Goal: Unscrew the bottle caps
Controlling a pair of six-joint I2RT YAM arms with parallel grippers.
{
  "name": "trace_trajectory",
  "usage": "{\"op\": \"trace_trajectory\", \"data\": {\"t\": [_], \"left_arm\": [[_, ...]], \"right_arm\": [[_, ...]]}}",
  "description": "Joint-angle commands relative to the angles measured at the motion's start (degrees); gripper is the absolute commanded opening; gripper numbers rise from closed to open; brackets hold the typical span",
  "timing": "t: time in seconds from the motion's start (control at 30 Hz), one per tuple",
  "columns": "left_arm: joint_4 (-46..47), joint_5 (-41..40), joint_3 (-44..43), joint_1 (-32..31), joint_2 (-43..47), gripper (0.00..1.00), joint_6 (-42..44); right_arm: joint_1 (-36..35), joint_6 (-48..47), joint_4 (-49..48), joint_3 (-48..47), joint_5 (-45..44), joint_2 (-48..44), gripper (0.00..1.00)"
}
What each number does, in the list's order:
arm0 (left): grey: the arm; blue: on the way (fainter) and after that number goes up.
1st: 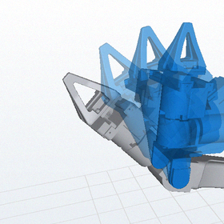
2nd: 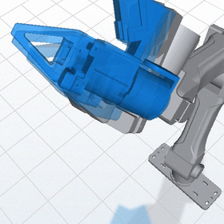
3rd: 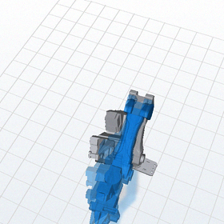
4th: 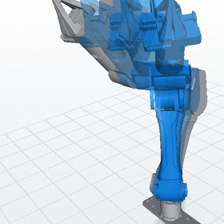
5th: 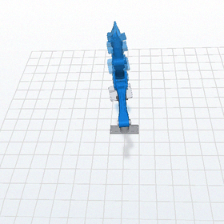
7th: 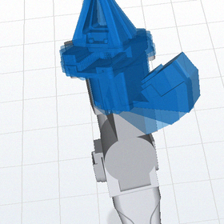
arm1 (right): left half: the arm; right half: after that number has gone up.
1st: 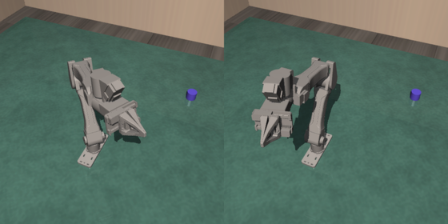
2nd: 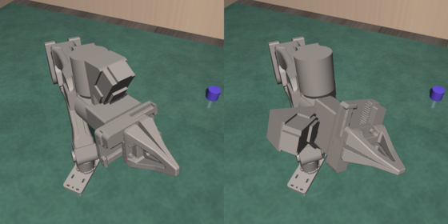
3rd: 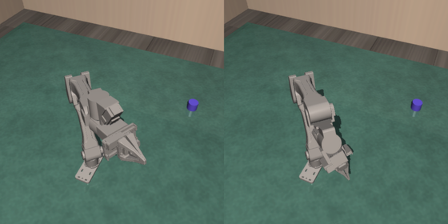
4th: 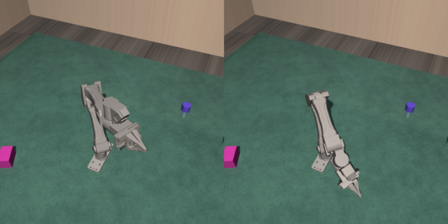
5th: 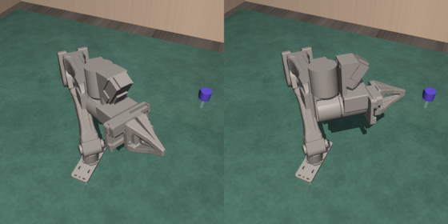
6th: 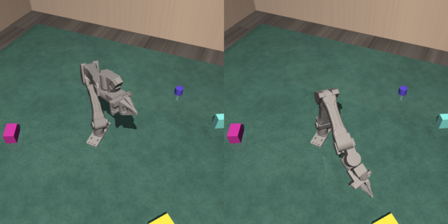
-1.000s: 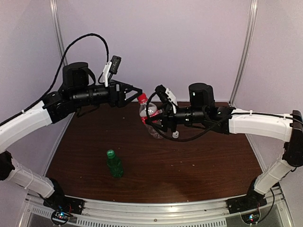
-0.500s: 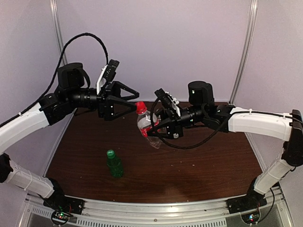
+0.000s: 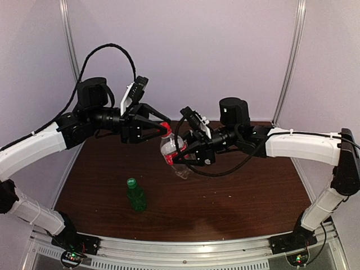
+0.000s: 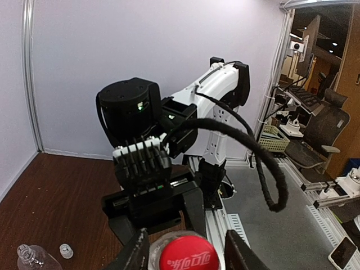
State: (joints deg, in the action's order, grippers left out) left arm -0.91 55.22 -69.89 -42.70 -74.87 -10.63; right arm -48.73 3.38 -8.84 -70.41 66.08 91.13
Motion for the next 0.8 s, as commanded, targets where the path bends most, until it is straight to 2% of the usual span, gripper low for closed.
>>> {"op": "trace_trajectory", "data": {"t": [0.0, 0.17, 0.33, 0.43, 0.6, 0.7, 0.77], "left_arm": [[3.6, 2.0, -0.5, 0.1, -0.7, 0.42, -0.9], [3.9, 1.0, -0.6, 0.1, -0.6, 0.31, -2.1], [6.0, -4.3, -0.6, -0.1, 0.0, 0.18, -7.2], [4.9, -12.8, -1.4, -1.4, 0.4, 0.17, -9.8], [-2.6, -38.4, -4.6, -5.6, 0.0, 0.17, -14.6], [-4.3, -47.0, -5.4, -7.9, -0.6, 0.21, -17.4], [-4.5, -48.8, -5.8, -8.5, -1.4, 0.22, -18.5]], "right_arm": [[0.2, 0.7, -2.2, -2.2, 1.1, 0.2, 0.36], [0.3, -0.2, -0.6, -2.3, -2.6, -0.2, 0.34], [0.2, -1.6, 2.4, -2.4, -12.7, -1.0, 0.34], [0.2, -2.0, 2.8, -1.7, -20.9, -2.1, 0.34], [-1.1, -1.5, -0.2, 0.8, -36.6, -4.0, 0.33], [-2.3, -1.4, -1.5, 1.9, -43.9, -4.6, 0.33], [-3.0, -1.4, -1.9, 2.3, -46.8, -4.7, 0.32]]}}
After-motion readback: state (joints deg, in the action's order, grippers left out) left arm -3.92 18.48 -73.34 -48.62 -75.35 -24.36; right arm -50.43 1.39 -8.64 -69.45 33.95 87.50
